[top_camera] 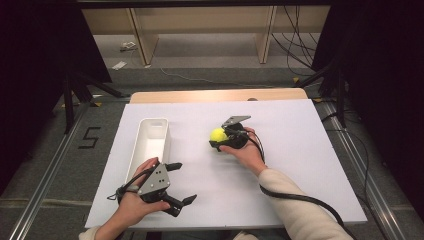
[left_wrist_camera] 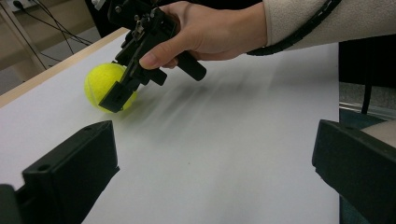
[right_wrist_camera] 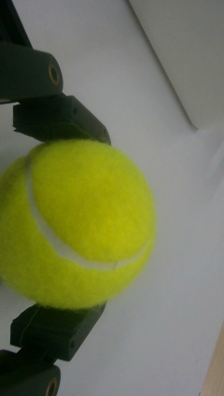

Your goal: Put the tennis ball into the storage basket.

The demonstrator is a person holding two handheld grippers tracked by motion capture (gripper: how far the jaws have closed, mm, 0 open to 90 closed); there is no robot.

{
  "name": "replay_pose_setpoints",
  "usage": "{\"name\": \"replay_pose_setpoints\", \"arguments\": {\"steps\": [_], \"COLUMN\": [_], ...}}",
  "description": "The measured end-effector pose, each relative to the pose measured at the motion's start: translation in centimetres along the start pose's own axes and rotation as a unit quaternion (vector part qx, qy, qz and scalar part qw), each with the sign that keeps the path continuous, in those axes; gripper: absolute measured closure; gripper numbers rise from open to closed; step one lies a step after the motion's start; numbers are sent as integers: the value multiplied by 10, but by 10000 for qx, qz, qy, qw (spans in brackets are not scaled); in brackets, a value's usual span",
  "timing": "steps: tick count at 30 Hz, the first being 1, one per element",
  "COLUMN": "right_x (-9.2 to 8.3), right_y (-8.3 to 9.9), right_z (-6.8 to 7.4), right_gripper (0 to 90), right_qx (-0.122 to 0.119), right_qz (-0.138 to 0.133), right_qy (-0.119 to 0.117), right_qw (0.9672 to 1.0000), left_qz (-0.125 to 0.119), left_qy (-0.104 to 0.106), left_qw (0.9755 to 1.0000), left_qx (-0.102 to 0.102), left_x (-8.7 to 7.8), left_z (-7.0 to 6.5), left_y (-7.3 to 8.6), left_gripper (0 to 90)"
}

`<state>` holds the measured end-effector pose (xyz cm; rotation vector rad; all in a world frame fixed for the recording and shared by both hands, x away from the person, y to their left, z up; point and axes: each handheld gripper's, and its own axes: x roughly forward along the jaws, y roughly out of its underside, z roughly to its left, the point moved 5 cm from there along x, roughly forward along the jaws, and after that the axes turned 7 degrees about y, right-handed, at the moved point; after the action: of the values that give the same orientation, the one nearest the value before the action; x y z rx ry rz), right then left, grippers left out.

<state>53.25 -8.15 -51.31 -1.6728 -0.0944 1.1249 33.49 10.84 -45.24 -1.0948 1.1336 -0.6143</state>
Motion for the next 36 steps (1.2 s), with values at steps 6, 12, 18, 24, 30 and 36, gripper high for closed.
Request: {"name": "replay_pose_setpoints", "arguments": {"steps": [6,12,18,24,30,36], "right_x": [-3,-9,-13,-17,-20,-23], "right_y": [-2,-7,-9,-12,-15,-18], "right_z": [0,1,2,2,3,3], "right_gripper": [263,263,264,264,263,264], "right_qx": [26,14,46,46,52,61], "right_qz": [-53,-168,-217,-277,-317,-393], "right_qy": [-2,-30,-26,-23,-30,-31], "right_qw": [10000,9999,9998,9996,9995,9992], "left_qz": [0,-2,-2,-3,1,5], "left_qy": [-2,-2,-1,-6,-2,-4], "left_qw": [10000,10000,10000,10000,10000,10000], "left_qx": [4,6,3,3,5,7], "left_x": [0,0,0,0,0,0], "left_z": [0,0,0,0,0,0], "left_y": [0,0,0,0,0,0], "left_gripper": [0,0,0,0,0,0]}}
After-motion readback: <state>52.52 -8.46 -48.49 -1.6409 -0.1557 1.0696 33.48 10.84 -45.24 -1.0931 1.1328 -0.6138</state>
